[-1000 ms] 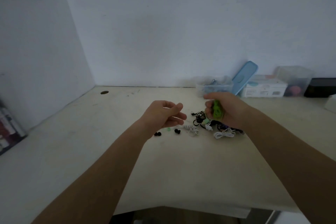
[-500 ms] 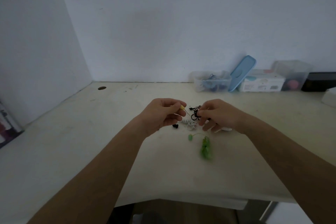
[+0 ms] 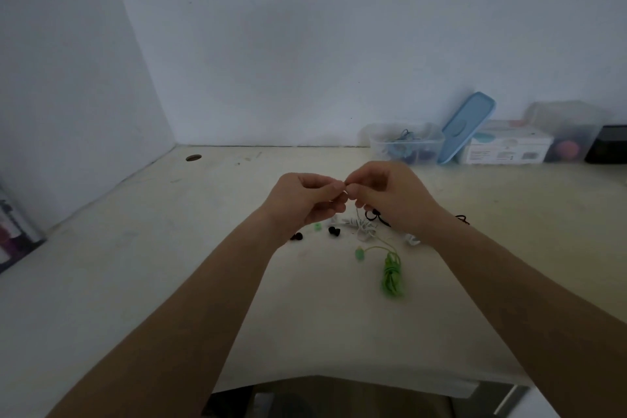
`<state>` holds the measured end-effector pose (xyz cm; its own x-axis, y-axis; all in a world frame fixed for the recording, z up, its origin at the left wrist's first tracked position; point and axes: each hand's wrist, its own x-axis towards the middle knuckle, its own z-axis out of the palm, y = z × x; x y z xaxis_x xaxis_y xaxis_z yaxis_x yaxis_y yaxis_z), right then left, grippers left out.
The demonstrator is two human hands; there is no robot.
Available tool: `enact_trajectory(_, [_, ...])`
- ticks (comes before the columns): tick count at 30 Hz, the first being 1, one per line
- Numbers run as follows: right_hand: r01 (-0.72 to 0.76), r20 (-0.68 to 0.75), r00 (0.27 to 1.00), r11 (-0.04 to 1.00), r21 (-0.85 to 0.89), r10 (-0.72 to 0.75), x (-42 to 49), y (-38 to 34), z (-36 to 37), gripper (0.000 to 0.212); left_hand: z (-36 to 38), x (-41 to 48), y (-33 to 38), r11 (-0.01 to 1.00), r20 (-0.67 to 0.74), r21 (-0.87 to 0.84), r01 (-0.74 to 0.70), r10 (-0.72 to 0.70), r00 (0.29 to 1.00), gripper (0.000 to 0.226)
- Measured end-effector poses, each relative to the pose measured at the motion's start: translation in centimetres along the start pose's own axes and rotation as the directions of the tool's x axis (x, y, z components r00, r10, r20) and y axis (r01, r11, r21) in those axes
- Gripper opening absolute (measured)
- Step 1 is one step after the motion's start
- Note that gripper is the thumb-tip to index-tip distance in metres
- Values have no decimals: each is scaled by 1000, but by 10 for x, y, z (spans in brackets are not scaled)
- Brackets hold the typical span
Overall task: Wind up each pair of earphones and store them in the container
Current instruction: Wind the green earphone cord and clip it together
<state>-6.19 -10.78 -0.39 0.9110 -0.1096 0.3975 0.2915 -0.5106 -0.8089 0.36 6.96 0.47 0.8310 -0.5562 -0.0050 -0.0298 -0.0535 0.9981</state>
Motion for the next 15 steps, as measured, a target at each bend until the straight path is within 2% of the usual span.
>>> enact_trajectory(1, [-15,-4,1000,1000,15,15,2,1,0,7,-5,2,-1,998,-21,63,-8,9,1000,15])
enact_trajectory(3, [-69,4,998,995,72,69,8,5,-2,13,-17,9,-6,929,-96,364,-66,108,990,8])
enact_trajectory(5, [-105,17,994,989,107,104,14,9,-3,16,-26,15,-12,725,-88,683,-89,203,975,6])
enact_trajectory(6, [-115,20,993,986,121,113,17,12,-3,16,-28,18,-16,629,-61,773,-80,200,978,8])
enact_trajectory(8, [-128,19,992,982,140,127,21,16,-1,16,-26,22,-22,527,-23,847,-69,165,986,8])
enact_trajectory(12, [-139,25,990,973,185,137,21,24,3,16,-16,24,-28,393,-36,919,-28,154,987,8])
enact_trajectory(15, [-144,24,990,964,223,142,20,29,6,15,-14,24,-31,345,-49,938,-11,165,985,8])
